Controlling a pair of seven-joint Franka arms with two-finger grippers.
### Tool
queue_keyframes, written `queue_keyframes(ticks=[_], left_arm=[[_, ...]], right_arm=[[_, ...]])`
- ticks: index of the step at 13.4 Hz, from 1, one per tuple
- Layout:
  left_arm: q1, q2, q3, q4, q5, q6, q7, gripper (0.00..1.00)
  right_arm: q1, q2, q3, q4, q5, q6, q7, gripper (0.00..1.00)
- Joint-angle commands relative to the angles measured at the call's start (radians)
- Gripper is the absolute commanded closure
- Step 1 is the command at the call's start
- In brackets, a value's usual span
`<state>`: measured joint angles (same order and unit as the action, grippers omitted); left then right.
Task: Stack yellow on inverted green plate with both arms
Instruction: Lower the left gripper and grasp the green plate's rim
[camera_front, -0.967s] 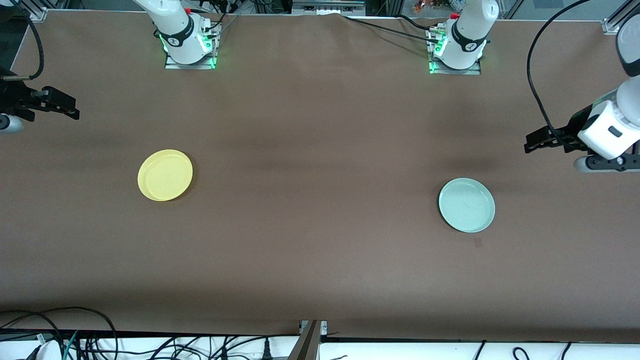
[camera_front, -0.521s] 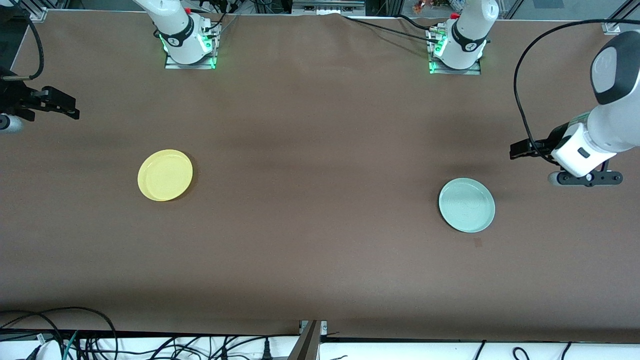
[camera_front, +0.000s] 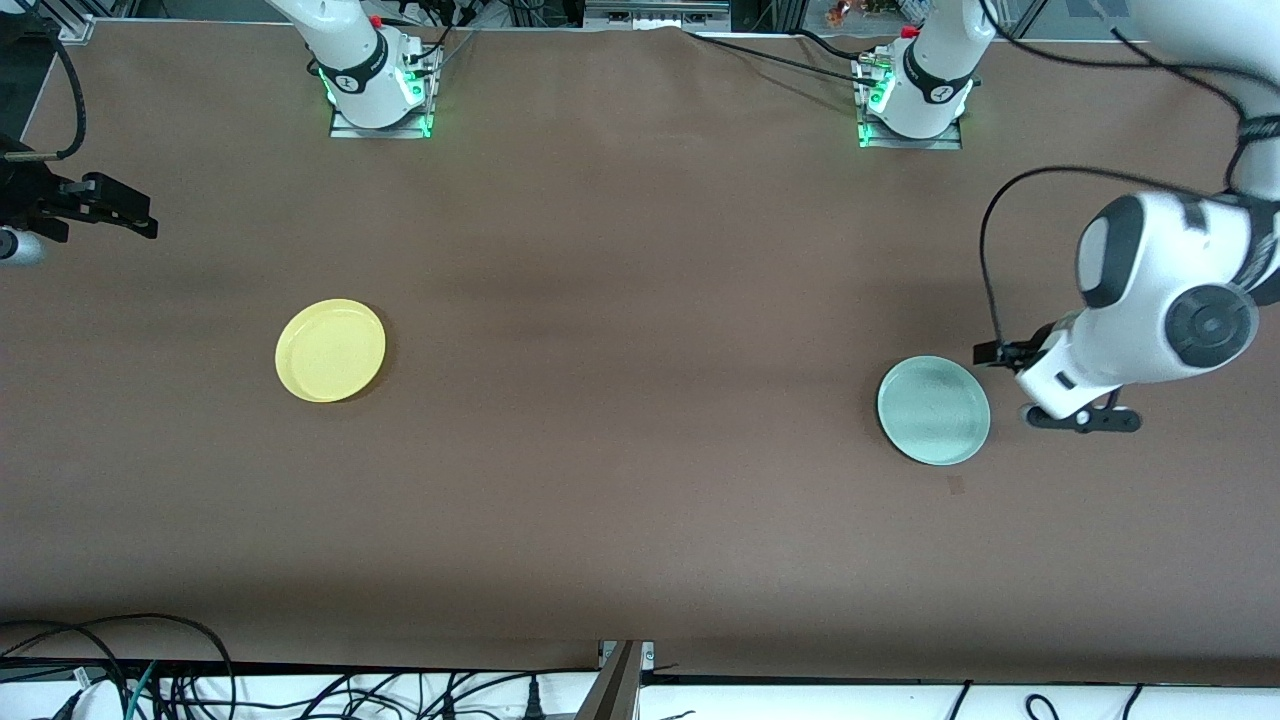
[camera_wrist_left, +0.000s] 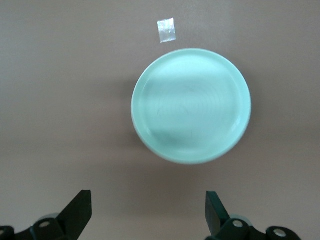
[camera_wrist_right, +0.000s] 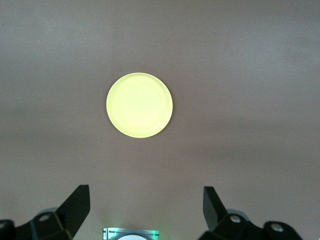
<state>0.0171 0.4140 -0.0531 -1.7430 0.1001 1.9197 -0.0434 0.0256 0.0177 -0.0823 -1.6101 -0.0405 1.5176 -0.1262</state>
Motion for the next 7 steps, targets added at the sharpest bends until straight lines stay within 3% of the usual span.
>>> queue_keyframes(ticks=[1, 4, 7], left_arm=[[0.040, -0.001, -0.002, -0.122, 0.024, 0.152, 0.027, 0.00], [0.090, 0.003, -0.004, -0.268, 0.023, 0.338, 0.051, 0.00], [0.116, 0.064, -0.005, -0.279, 0.023, 0.424, 0.054, 0.00]], right_arm=[[-0.001, -0.001, -0.004, 0.009, -0.002, -0.014, 0.007, 0.00], [-0.004, 0.002, -0.011, 0.010, -0.002, -0.014, 0.000, 0.00], [-0.006, -0.001, -0.013, 0.007, -0.002, -0.025, -0.006, 0.00]])
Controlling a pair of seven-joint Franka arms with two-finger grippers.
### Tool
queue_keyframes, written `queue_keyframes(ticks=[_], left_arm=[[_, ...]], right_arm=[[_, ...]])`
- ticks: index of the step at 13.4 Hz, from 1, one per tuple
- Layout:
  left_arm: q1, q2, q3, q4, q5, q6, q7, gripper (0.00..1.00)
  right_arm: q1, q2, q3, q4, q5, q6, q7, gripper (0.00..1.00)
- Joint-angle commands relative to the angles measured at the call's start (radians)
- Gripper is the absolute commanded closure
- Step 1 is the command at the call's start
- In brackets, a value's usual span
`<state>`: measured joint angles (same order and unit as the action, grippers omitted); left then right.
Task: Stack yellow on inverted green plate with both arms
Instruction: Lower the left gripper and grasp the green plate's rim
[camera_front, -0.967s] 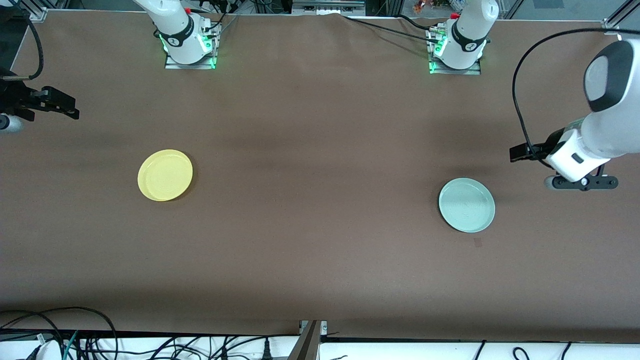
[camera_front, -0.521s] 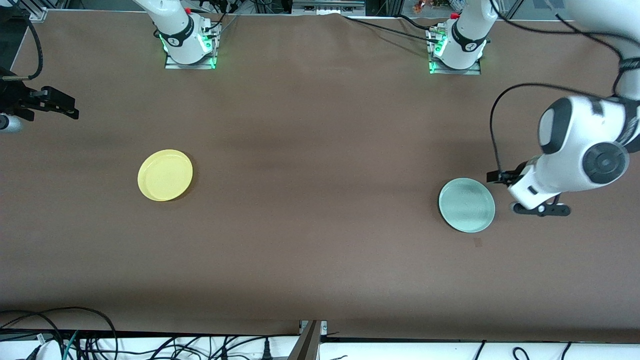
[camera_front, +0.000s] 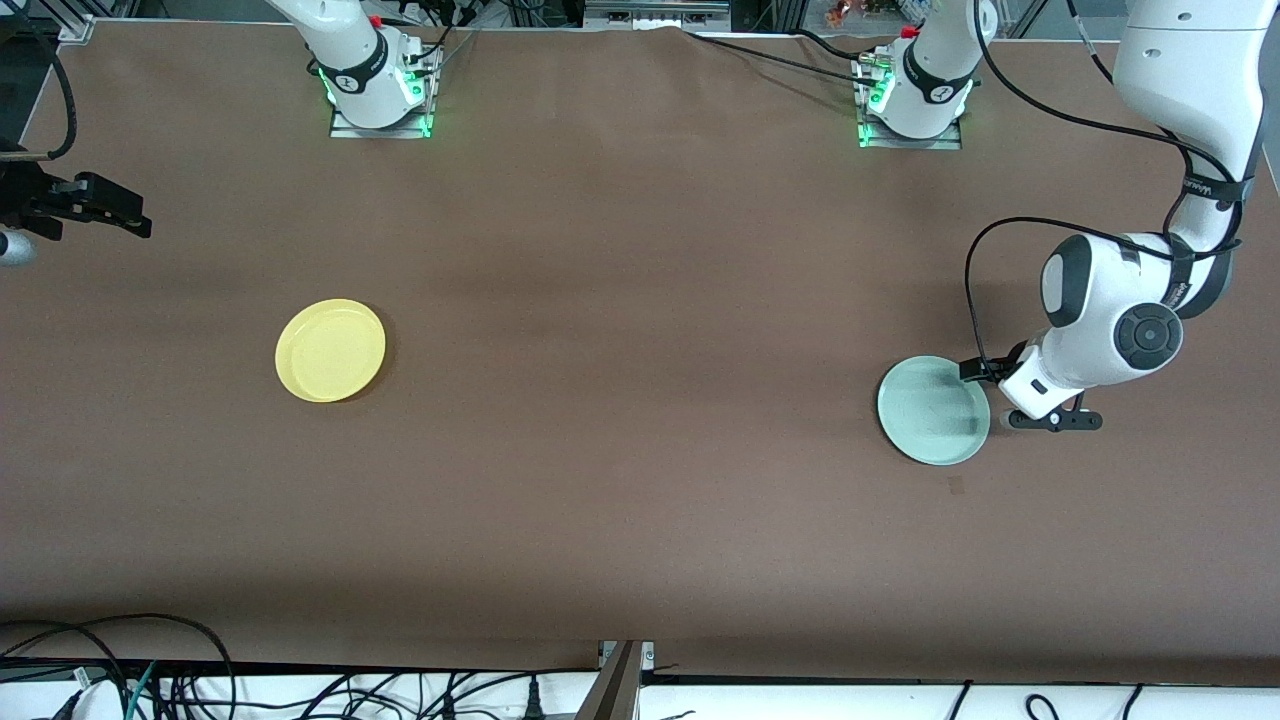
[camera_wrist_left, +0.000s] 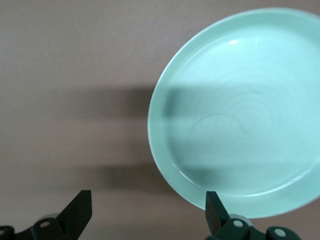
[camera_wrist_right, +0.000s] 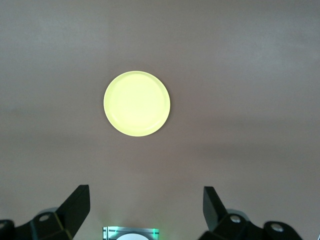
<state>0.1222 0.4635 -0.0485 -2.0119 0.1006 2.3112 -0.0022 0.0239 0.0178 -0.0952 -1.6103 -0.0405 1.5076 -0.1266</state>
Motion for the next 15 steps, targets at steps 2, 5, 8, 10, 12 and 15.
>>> queue_keyframes(ticks=[2, 5, 8, 10, 12, 15], left_arm=[[0.010, 0.038, -0.010, 0.018, 0.018, 0.045, 0.001, 0.00], [0.007, 0.087, -0.008, 0.074, -0.035, 0.045, -0.002, 0.00], [0.008, 0.109, -0.008, 0.090, -0.035, 0.043, 0.013, 0.34], [0.004, 0.116, -0.008, 0.102, -0.022, 0.037, 0.024, 0.69], [-0.007, 0.119, -0.008, 0.111, -0.022, 0.031, 0.025, 1.00], [-0.013, 0.118, -0.007, 0.114, 0.010, 0.010, 0.068, 1.00]], right_arm=[[-0.006, 0.002, 0.000, 0.009, -0.002, -0.013, -0.001, 0.00], [-0.006, 0.002, 0.000, 0.012, -0.002, -0.009, 0.001, 0.00], [-0.001, 0.002, 0.003, 0.012, -0.002, -0.009, 0.005, 0.00], [-0.002, 0.002, 0.003, 0.012, -0.001, -0.015, 0.005, 0.00], [-0.010, 0.005, -0.020, 0.010, 0.001, -0.014, -0.005, 0.00], [-0.007, 0.011, -0.034, 0.012, 0.030, -0.015, -0.007, 0.00]])
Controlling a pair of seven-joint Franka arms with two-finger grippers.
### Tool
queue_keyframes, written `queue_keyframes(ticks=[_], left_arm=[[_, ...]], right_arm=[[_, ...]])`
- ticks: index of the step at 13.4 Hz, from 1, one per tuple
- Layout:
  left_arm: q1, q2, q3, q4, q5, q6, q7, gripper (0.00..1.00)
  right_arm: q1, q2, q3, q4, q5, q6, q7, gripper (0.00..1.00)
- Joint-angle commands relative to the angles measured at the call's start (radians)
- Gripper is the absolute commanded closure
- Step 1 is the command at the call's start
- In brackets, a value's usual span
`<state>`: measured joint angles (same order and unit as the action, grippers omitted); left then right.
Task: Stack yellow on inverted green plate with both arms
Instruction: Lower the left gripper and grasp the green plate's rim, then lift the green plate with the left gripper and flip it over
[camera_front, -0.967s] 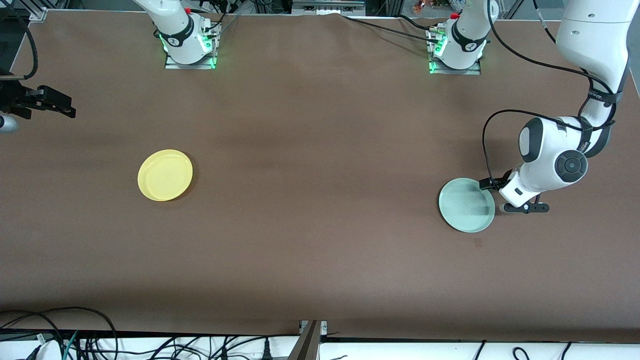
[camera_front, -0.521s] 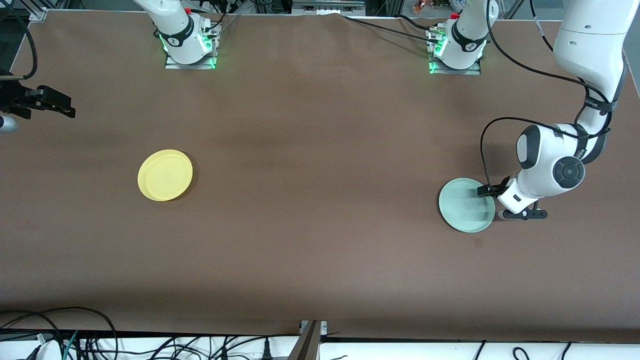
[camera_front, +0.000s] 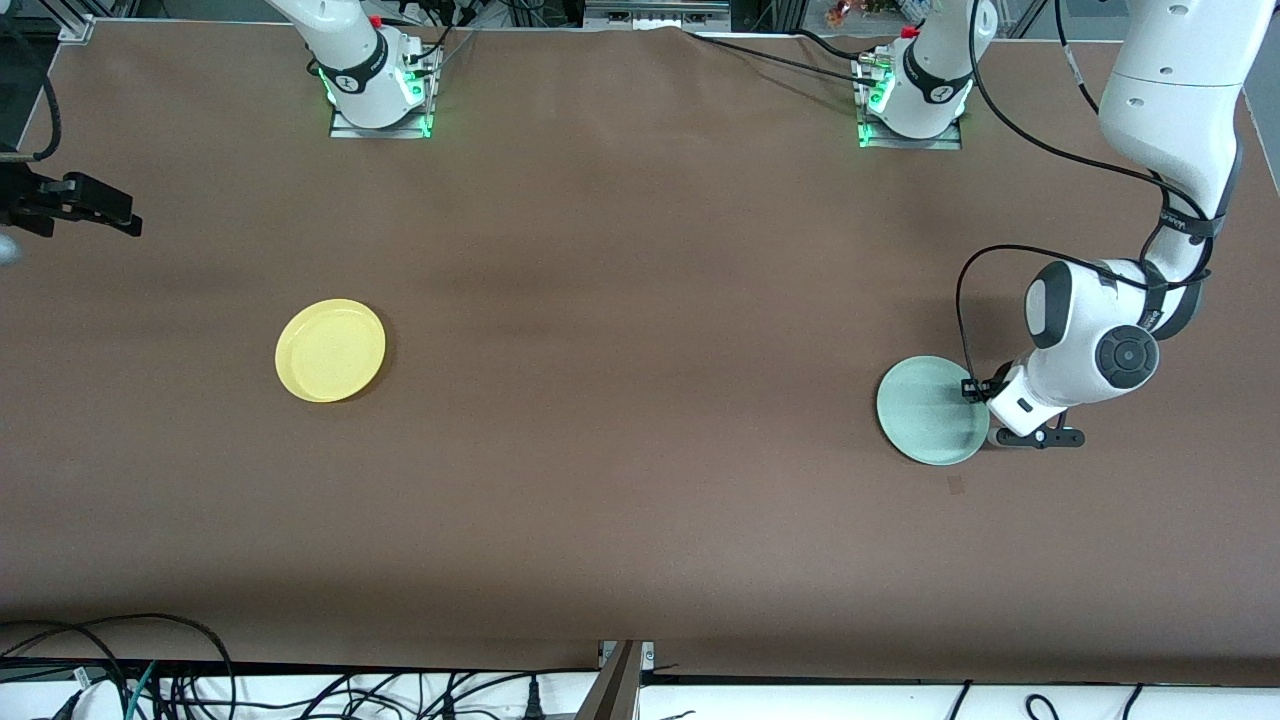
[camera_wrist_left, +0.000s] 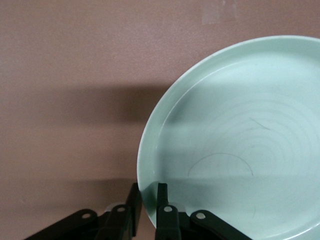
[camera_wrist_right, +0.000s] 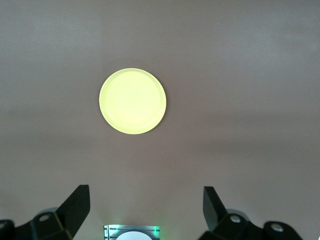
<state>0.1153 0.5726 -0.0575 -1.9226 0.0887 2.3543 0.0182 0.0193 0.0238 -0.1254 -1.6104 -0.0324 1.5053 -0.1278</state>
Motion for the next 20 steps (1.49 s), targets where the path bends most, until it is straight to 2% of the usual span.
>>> queue_keyframes(ticks=[1, 3, 7, 10, 12, 15, 17, 20], left_arm=[[-0.006, 0.007, 0.002, 0.037, 0.034, -0.038, 0.071, 1.00], [-0.009, 0.001, 0.001, 0.097, 0.065, -0.126, 0.114, 1.00], [-0.097, 0.006, 0.004, 0.359, 0.077, -0.539, 0.123, 1.00], [-0.238, 0.001, 0.002, 0.492, 0.242, -0.706, 0.099, 1.00], [-0.334, 0.000, 0.007, 0.560, 0.282, -0.771, 0.048, 1.00], [-0.507, 0.001, 0.008, 0.623, 0.461, -0.803, -0.041, 1.00], [-0.607, 0.001, 0.011, 0.629, 0.525, -0.806, -0.134, 1.00], [-0.765, 0.013, 0.011, 0.628, 0.682, -0.848, -0.308, 1.00]], right_arm=[[-0.002, 0.005, -0.002, 0.012, 0.022, -0.011, -0.006, 0.00], [-0.001, 0.004, 0.000, 0.012, 0.022, -0.016, -0.006, 0.00], [0.004, 0.002, 0.004, 0.012, 0.022, -0.016, 0.004, 0.00], [0.011, 0.002, 0.006, 0.012, 0.022, -0.016, 0.008, 0.00], [0.011, 0.002, 0.006, 0.012, 0.020, -0.016, 0.007, 0.00], [0.013, 0.001, 0.007, 0.012, 0.022, -0.019, 0.008, 0.00], [0.013, 0.001, 0.012, 0.012, 0.022, -0.019, 0.008, 0.00], [0.014, 0.001, 0.013, 0.013, 0.020, -0.017, 0.008, 0.00]])
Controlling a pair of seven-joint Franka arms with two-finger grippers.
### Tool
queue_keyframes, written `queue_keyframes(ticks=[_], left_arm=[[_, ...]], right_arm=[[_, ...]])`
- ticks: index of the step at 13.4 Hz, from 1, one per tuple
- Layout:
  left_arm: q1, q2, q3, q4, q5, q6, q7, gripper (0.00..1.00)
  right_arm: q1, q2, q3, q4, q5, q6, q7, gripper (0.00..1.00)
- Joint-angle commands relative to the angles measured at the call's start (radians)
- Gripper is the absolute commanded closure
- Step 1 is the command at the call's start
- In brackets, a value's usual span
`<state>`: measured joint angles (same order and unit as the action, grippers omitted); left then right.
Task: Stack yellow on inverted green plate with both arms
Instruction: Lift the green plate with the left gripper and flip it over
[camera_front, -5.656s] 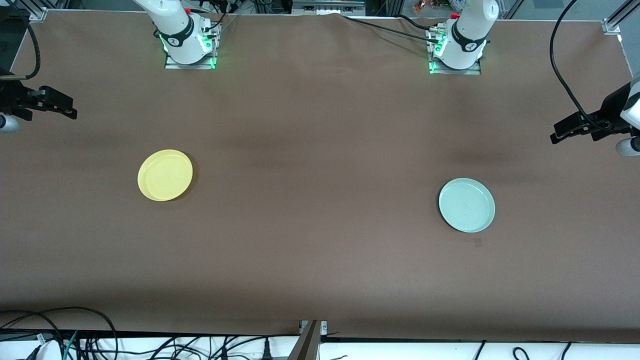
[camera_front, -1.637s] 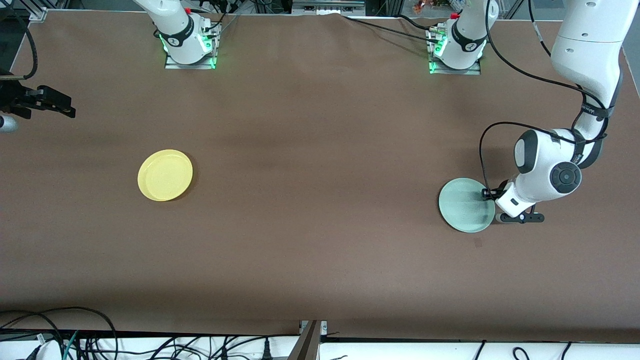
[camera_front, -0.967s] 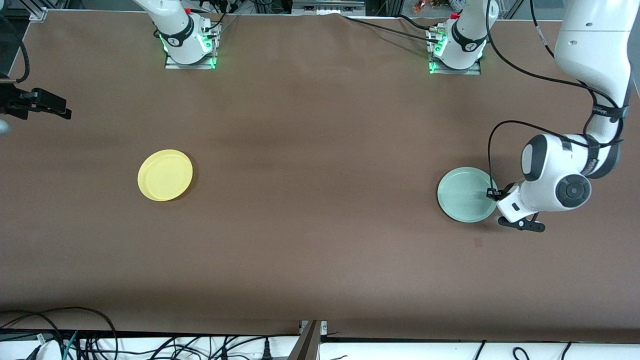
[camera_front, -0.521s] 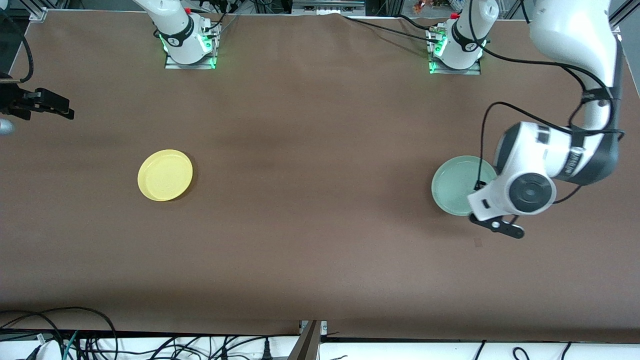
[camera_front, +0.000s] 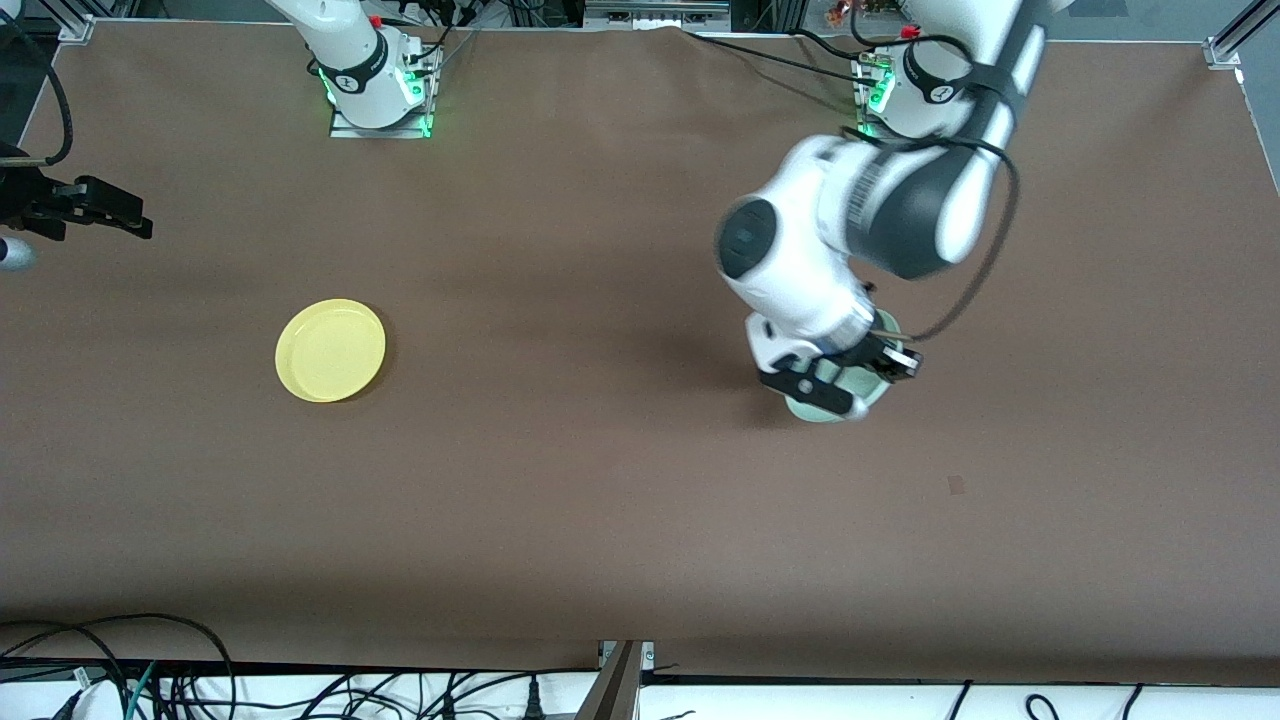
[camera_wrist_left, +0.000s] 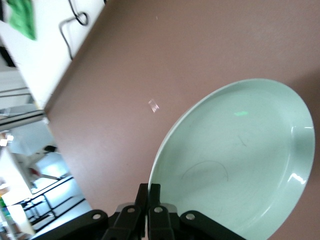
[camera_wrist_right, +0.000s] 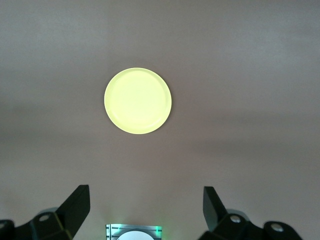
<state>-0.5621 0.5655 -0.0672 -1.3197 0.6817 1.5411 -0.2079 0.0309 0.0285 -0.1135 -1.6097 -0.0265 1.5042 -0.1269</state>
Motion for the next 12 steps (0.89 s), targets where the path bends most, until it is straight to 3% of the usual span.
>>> queue_keyframes(ticks=[1, 5, 8, 12], left_arm=[[-0.132, 0.040, 0.021, 0.025, 0.128, -0.036, -0.121, 1.00], [-0.264, 0.135, 0.024, 0.030, 0.312, -0.047, -0.304, 1.00], [-0.346, 0.178, 0.027, 0.027, 0.343, -0.070, -0.451, 1.00], [-0.494, 0.315, 0.073, 0.077, 0.547, -0.147, -0.516, 1.00]], right_arm=[[0.003, -0.004, 0.002, 0.013, 0.016, -0.016, 0.007, 0.00], [0.003, -0.004, 0.002, 0.011, 0.016, -0.018, 0.007, 0.00], [0.001, -0.004, 0.002, 0.011, 0.016, -0.016, 0.007, 0.00], [0.003, -0.004, 0.000, 0.011, 0.016, -0.018, 0.006, 0.00]])
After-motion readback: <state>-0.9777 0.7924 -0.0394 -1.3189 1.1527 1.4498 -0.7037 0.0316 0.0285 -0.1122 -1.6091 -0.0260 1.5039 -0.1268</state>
